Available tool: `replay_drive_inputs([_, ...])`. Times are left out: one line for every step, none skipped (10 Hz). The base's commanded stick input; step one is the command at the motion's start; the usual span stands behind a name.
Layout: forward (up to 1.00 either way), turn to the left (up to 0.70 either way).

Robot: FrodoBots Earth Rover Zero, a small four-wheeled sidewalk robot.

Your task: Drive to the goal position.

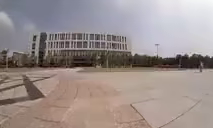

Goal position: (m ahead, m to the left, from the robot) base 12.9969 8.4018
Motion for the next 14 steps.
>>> replay_drive_inputs([0.7,0.0])
replay_drive_inputs([0.7,0.0])
replay_drive_inputs([0.7,0.0])
replay_drive_inputs([0.7,0.0])
replay_drive_inputs([0.7,0.0])
replay_drive_inputs([0.7,0.0])
replay_drive_inputs([0.7,0.0])
replay_drive_inputs([0.7,0.0])
replay_drive_inputs([0.7,0.0])
replay_drive_inputs([0.7,0.0])
replay_drive_inputs([0.7,0.0])
replay_drive_inputs([0.7,0.0])
replay_drive_inputs([0.7,0.0])
replay_drive_inputs([0.7,0.0])
